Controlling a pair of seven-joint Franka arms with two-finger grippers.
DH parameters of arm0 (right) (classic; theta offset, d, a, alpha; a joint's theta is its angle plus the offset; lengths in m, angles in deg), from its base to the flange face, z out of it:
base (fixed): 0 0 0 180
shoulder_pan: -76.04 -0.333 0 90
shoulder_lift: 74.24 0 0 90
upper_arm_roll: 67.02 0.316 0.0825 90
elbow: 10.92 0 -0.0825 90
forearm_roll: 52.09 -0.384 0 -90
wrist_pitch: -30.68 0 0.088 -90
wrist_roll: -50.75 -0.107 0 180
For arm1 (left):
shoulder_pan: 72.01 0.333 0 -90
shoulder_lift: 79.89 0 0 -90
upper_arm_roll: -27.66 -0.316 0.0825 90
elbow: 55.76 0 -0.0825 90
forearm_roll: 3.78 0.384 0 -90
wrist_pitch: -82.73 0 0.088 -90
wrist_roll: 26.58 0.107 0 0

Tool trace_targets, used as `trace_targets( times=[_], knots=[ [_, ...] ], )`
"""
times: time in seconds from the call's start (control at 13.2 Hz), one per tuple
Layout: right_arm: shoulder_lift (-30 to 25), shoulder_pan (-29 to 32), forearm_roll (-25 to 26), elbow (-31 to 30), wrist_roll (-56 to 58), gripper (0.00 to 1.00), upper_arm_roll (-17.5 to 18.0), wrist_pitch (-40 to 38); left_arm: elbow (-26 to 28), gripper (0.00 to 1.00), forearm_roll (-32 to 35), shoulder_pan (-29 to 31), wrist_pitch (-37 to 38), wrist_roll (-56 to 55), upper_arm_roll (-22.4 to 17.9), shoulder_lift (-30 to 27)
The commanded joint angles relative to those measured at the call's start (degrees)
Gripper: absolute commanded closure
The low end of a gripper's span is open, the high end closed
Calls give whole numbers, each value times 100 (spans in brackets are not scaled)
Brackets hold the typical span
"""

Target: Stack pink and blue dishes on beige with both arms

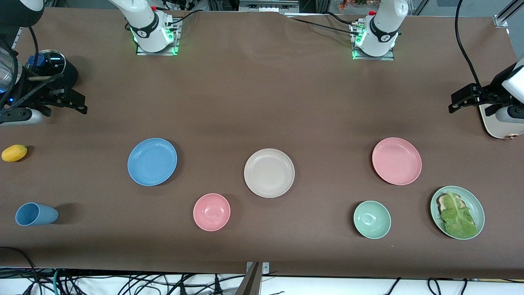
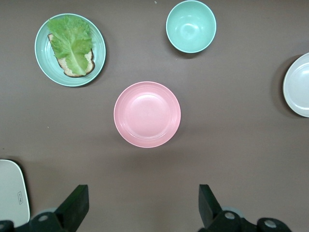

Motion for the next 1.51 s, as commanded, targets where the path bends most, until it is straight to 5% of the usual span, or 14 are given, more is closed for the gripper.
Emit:
trace_targets(
  times=[0.0,1.43],
  knots=[
    [14,7,45,128,71,0,40,45,10,0,-80,-11,48,50,47,-30],
    [32,24,-42,137,53,0,32,63,10,0,-80,-2,48,50,47,-30]
  ],
)
